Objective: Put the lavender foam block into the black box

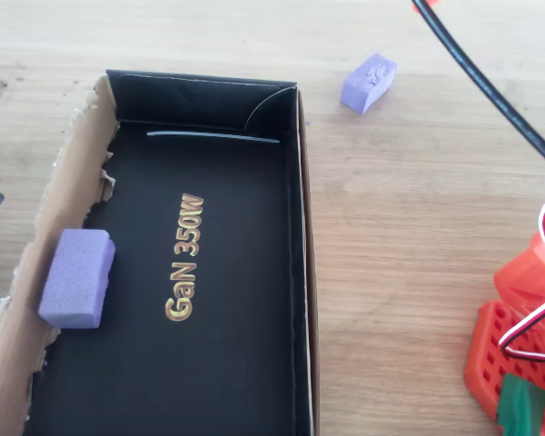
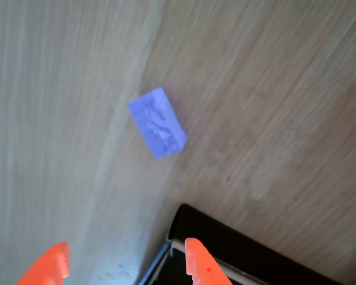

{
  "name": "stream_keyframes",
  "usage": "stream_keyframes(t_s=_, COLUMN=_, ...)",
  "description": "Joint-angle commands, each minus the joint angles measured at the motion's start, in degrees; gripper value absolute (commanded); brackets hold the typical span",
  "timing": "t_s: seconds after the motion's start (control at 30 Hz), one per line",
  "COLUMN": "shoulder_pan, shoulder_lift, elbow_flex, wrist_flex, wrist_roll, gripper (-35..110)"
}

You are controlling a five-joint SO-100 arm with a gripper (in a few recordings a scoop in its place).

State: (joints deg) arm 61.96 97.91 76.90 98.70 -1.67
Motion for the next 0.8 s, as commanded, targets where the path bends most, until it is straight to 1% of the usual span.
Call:
stream_keyframes(t_s=0.0, shoulder_pan=2.29, shoulder_lift=1.93, elbow_flex=-0.44, wrist_flex=0.18, wrist_roll=-1.58, gripper=26)
stream_keyframes(t_s=0.2, shoulder_pan=4.39, shoulder_lift=0.79, elbow_flex=0.26, wrist_flex=0.35, wrist_roll=-0.62, gripper=26)
stream_keyframes(t_s=0.3, shoulder_pan=3.78, shoulder_lift=-0.79, elbow_flex=-0.18, wrist_flex=0.88, wrist_roll=1.58, gripper=26)
stream_keyframes(t_s=0.4, shoulder_pan=2.81, shoulder_lift=-3.16, elbow_flex=-0.35, wrist_flex=-1.05, wrist_roll=2.64, gripper=26)
stream_keyframes(t_s=0.67, shoulder_pan=1.93, shoulder_lift=-5.54, elbow_flex=-0.79, wrist_flex=-3.96, wrist_roll=-1.67, gripper=27)
stream_keyframes(t_s=0.77, shoulder_pan=1.23, shoulder_lift=-7.65, elbow_flex=-1.05, wrist_flex=-6.42, wrist_roll=-3.60, gripper=24)
